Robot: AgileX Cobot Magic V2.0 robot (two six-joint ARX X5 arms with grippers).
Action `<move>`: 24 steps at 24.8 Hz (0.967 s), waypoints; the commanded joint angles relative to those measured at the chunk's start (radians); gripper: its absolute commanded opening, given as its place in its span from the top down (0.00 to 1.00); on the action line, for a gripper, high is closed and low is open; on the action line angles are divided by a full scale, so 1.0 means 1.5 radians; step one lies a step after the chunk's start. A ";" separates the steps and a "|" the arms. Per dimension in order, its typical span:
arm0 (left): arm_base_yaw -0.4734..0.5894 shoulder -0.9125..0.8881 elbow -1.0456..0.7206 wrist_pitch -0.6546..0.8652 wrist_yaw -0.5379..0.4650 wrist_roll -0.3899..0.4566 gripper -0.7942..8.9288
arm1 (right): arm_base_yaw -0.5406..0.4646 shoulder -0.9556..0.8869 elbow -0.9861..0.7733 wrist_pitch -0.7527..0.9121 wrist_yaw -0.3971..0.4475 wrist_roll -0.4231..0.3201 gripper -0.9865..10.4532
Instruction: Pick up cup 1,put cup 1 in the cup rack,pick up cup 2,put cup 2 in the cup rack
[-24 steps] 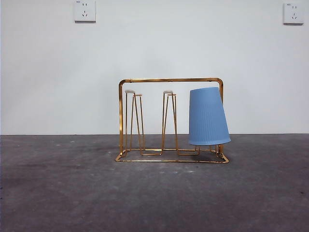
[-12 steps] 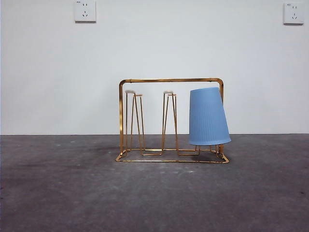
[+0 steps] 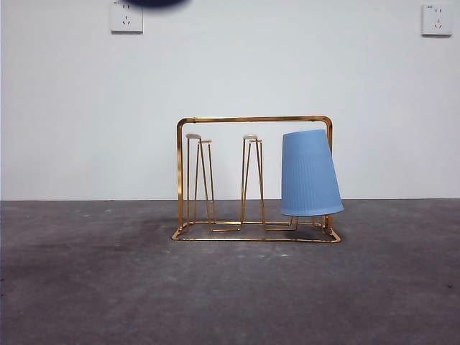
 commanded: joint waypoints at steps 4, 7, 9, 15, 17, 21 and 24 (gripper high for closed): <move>-0.001 0.036 -0.063 0.093 -0.009 0.002 0.92 | 0.000 -0.007 -0.005 -0.019 0.003 -0.002 0.72; -0.001 0.074 -0.063 0.119 -0.017 0.007 0.92 | 0.000 -0.007 -0.005 -0.034 0.003 -0.002 0.72; -0.001 0.104 -0.063 0.150 -0.019 0.014 0.92 | 0.000 -0.007 -0.005 -0.046 0.003 -0.002 0.72; -0.001 0.176 -0.063 0.210 -0.032 0.021 0.93 | 0.000 -0.007 -0.005 -0.069 0.003 0.000 0.72; -0.001 0.192 -0.063 0.225 -0.039 0.021 0.93 | 0.000 -0.007 -0.005 -0.079 0.003 0.000 0.72; 0.000 0.206 -0.063 0.245 -0.056 0.021 0.93 | 0.000 -0.007 -0.005 -0.097 0.003 0.000 0.72; 0.001 0.215 -0.063 0.252 -0.056 0.021 0.93 | 0.000 -0.007 -0.005 -0.097 0.003 0.000 0.72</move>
